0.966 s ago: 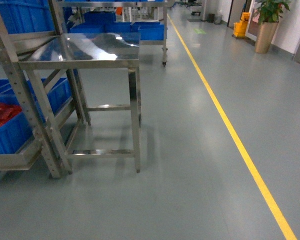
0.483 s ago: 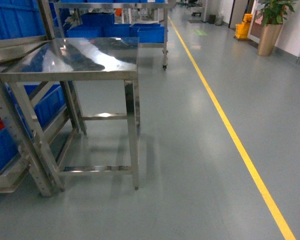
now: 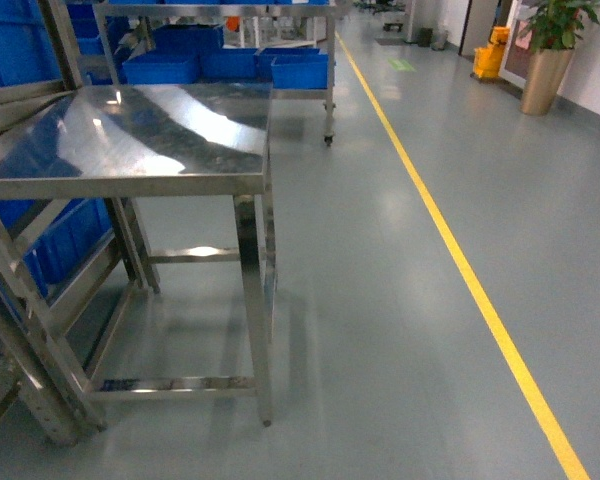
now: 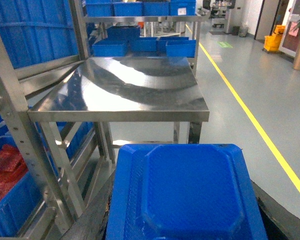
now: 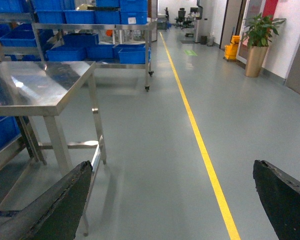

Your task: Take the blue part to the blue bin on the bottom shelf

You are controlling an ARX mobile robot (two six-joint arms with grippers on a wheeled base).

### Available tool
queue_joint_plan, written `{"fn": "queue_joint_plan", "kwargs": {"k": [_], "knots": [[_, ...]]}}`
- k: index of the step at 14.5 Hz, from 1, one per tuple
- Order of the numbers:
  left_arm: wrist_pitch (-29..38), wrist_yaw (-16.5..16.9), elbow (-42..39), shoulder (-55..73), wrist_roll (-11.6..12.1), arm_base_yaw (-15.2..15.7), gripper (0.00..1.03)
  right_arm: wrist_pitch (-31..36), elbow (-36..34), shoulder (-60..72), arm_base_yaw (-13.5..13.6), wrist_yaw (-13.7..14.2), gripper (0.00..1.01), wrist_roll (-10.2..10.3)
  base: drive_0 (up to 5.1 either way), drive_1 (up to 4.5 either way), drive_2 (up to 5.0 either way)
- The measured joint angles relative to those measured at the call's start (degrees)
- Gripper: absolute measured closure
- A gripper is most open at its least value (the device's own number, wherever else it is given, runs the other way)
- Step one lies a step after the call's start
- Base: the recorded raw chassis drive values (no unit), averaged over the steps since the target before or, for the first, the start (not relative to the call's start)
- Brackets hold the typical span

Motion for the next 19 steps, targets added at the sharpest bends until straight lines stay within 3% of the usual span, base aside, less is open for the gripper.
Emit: {"fn": "queue_joint_plan", "kwargs": {"k": [10,19], "knots": [[0.07,-0.02,0.0,0.15,0.0,0.15,0.58,0.0,0.0,0.0,0.0,0.0,0.03,0.0,0.0,0.43,-0.4],[0.04,0.13,0.0,0.15,0.0,-0.09,0.58,0.09,0.0,0.0,0.0,0.0,0.03,0.0,-4.7,3.71,1.2]]}}
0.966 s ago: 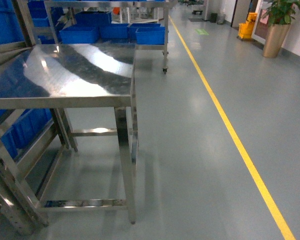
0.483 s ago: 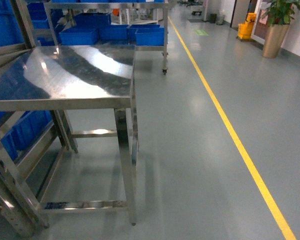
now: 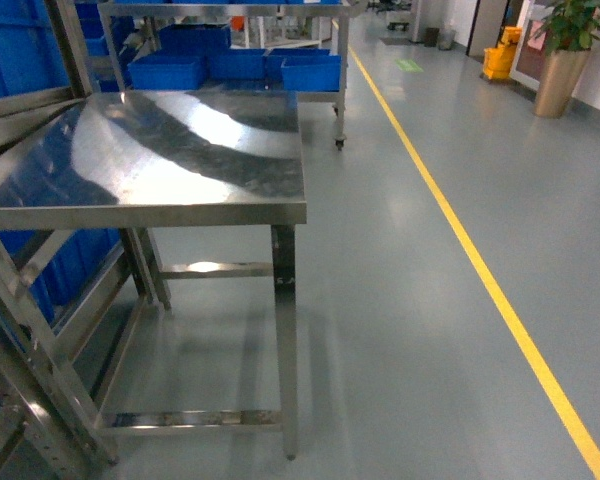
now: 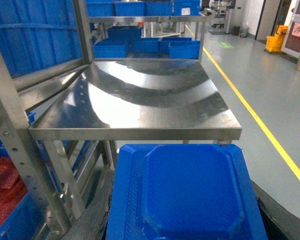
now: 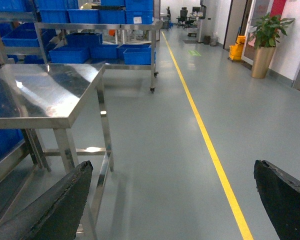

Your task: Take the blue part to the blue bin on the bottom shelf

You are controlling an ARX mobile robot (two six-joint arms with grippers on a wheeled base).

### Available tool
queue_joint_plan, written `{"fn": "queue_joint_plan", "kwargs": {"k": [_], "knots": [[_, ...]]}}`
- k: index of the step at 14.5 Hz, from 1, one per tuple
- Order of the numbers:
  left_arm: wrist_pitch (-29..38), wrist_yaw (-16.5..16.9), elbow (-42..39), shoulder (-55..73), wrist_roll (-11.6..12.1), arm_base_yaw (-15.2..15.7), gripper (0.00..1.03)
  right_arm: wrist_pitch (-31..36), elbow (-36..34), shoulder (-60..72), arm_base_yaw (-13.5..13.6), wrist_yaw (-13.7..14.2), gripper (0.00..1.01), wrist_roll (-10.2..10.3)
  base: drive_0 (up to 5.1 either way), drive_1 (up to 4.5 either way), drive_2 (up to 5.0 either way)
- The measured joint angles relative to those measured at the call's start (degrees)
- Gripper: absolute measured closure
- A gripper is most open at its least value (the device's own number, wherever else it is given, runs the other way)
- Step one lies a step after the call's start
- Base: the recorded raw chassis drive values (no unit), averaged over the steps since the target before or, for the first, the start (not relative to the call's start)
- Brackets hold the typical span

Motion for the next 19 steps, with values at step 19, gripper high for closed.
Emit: {"fn": "queue_joint_plan", "kwargs": {"k": [19], "knots": [[-0.02,-0.15,0.0,-0.15,0.0,0.04,0.58,-0.07,0.0,0.0,0.0,0.02,0.03,0.0,-5.0,2.48,2.5]]}}
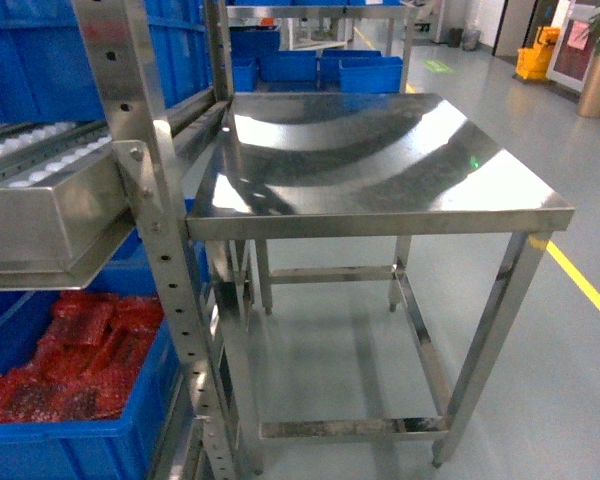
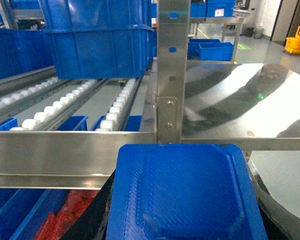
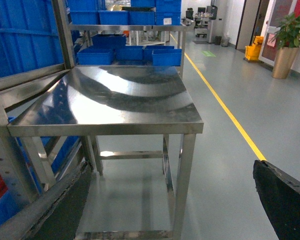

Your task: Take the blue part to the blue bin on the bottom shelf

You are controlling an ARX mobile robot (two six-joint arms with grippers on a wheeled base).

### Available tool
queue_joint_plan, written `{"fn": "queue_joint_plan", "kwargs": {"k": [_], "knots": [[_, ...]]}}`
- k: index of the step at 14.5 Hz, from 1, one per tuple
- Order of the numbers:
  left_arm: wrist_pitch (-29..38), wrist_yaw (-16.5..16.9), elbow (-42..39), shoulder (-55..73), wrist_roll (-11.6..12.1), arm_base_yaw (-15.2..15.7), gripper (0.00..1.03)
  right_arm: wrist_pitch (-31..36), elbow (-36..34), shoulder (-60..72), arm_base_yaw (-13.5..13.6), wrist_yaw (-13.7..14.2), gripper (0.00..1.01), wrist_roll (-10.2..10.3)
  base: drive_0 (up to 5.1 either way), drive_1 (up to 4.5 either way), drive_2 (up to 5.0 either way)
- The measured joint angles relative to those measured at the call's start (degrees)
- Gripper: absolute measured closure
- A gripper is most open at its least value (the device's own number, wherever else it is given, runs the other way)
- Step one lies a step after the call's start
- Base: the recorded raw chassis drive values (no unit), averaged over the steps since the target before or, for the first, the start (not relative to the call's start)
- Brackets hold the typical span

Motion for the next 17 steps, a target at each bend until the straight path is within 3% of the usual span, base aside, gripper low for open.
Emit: {"fn": "queue_joint_plan", "kwargs": {"k": [17], "knots": [[0.13,0.02,0.0,0.0,0.0,0.0,0.58,0.07,0.0,0.0,0.0,-0.02,0.03,0.0,-5.0,2.41,2.4]]}}
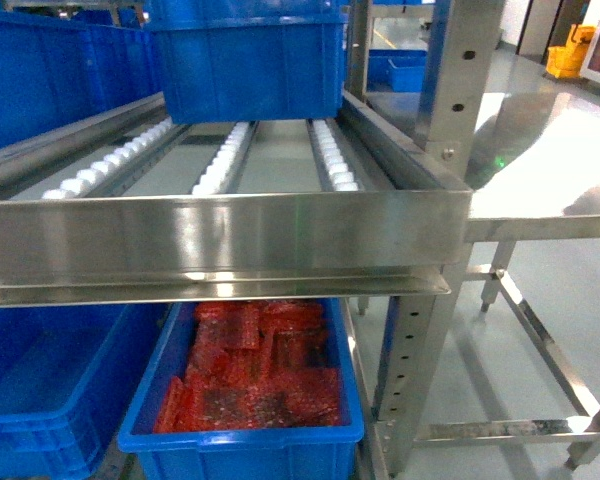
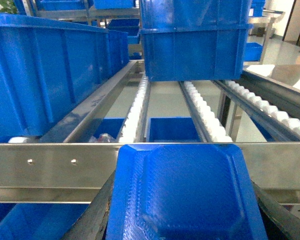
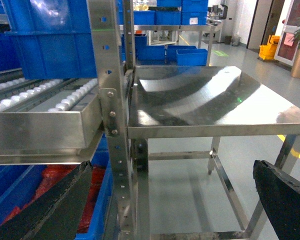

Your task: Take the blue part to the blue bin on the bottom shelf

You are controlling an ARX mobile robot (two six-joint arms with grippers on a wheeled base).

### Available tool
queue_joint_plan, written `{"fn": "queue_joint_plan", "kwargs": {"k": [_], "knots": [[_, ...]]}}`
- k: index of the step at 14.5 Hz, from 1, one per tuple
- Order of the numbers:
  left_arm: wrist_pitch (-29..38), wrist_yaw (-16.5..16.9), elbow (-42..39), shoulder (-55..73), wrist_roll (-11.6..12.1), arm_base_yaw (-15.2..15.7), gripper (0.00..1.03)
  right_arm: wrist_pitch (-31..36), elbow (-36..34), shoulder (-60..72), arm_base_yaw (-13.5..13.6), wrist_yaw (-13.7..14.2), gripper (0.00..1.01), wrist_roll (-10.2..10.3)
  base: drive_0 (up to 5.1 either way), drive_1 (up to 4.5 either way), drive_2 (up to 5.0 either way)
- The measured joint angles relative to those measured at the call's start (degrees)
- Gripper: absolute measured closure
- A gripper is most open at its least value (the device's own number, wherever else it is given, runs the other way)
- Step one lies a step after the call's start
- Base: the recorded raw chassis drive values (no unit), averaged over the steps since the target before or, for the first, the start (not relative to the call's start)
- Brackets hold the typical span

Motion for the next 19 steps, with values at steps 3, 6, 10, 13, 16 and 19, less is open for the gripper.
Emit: {"fn": "queue_joint_plan", "kwargs": {"k": [3,6,10,13,16,19], "knots": [[-0.07,0.07,0.0,0.0,0.0,-0.07,0.58,0.07,0.0,0.0,0.0,0.0,0.03,0.0,-4.9,2.46,2.5],[-0.09,0.0,0.0,0.0,0.0,-0.04,0.58,0.11,0.0,0.0,0.0,0.0,0.03,0.0,-4.9,2.46,2.5],[-0.15,0.0,0.0,0.02,0.0,0.0,0.58,-0.02,0.0,0.0,0.0,0.0,0.03,0.0,-5.0,2.41,2.4],[-0.11,0.02,0.0,0.02,0.0,-0.04,0.58,0.04,0.0,0.0,0.0,0.0,0.03,0.0,-4.9,2.47,2.5],[-0.15,0.0,0.0,-0.04,0.0,0.0,0.58,0.02,0.0,0.0,0.0,-0.22,0.03,0.0,-1.6,0.82,0.8],[-0.09,0.02,0.0,-0.04,0.0,0.0,0.58,-0.04,0.0,0.0,0.0,-0.22,0.03,0.02,0.0,0.0,0.0]]}}
